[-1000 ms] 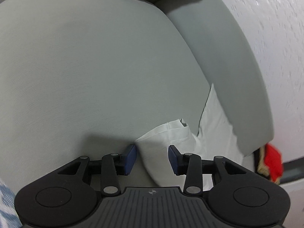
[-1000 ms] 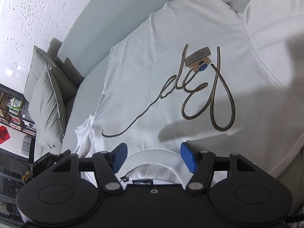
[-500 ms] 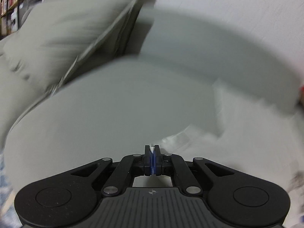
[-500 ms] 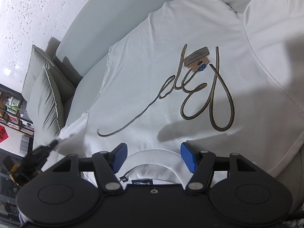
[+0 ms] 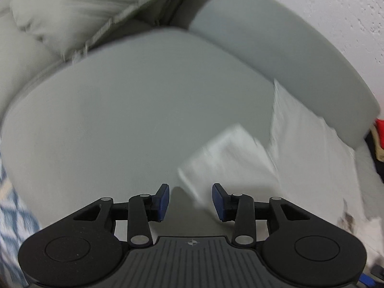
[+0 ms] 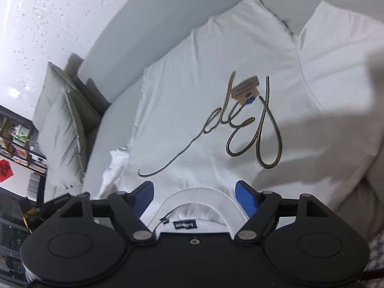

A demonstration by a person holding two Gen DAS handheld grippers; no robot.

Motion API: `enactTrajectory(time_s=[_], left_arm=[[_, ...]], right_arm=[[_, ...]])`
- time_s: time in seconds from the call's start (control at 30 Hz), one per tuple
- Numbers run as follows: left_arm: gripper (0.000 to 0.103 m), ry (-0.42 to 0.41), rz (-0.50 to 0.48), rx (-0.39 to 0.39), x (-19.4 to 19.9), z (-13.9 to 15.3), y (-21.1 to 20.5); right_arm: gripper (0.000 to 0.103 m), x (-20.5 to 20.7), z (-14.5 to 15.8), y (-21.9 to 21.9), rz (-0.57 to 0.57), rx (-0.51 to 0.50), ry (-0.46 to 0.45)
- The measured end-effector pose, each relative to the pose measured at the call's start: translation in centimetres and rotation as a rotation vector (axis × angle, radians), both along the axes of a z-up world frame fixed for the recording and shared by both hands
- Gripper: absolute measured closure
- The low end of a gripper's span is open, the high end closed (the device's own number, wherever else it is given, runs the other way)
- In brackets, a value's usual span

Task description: Fold clothes

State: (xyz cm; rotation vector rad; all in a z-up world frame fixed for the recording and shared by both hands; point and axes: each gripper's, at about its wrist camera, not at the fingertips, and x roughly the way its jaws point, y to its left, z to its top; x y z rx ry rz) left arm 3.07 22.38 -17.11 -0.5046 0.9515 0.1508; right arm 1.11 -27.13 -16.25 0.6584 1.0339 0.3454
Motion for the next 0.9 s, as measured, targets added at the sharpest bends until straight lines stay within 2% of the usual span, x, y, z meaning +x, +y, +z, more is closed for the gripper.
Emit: enactTrajectory(time_s=[0.1, 0.2, 0.27, 0.33, 0.47, 0.57, 0.63, 0.67, 0.73, 0.83, 0.9], left_arm=[[0.068, 0.008, -0.054, -0.115, -1.7, 0.7, -1.9], [0.068, 0.028, -0.106, -0.105, -1.7, 1.1, -4.6], [0.068, 0.055, -0.110, -0.092, -0.6, 0.3, -5.8], [0.072, 0.110, -0.074, -0.054, 0.9, -0.8, -6.4], [0.069, 0.097, -0.055, 0.045, 2.7, -1.5, -7.7], [0.069, 0.074, -0.094, 0.064, 3.6, -1.8, -8.6], [0.079, 0.063, -0.113, 0.066, 3.8, -2.0, -9.0], [0.103, 0.062, -0.113, 0.060, 3.6, -1.9, -9.0], [0.103, 0.077, -0.084, 0.067, 3.1, -1.6, -8.8], [0.103, 0.069, -0.041, 0.160, 2.2, -0.5, -8.2], [0.102, 0.109, -0.052, 0.156, 2.4, -0.9, -7.8]], right_arm=[[0.030, -0.9, 0.8, -0.4, 0.028, 0.004, -0.016], [0.032, -1.7, 1.2, -0.4, 0.052, 0.007, -0.034], [0.032, -1.9, 1.1, -0.4, 0.046, 0.018, -0.036], [0.032, -1.9, 0.8, -0.6, 0.039, 0.032, -0.028], [0.032, -2.3, 0.7, -1.1, 0.025, 0.050, -0.034], [0.032, -2.5, 0.6, -1.5, 0.014, 0.050, -0.033], [0.032, -2.5, 0.3, -1.9, 0.000, 0.057, -0.024], [0.032, -2.5, 0.2, -2.0, -0.006, 0.061, -0.020], [0.032, -2.5, 0.1, -2.4, -0.016, 0.064, -0.019], [0.032, -2.7, 0.2, -2.9, -0.028, 0.059, -0.025], [0.032, -2.7, 0.2, -3.3, -0.038, 0.054, -0.029]])
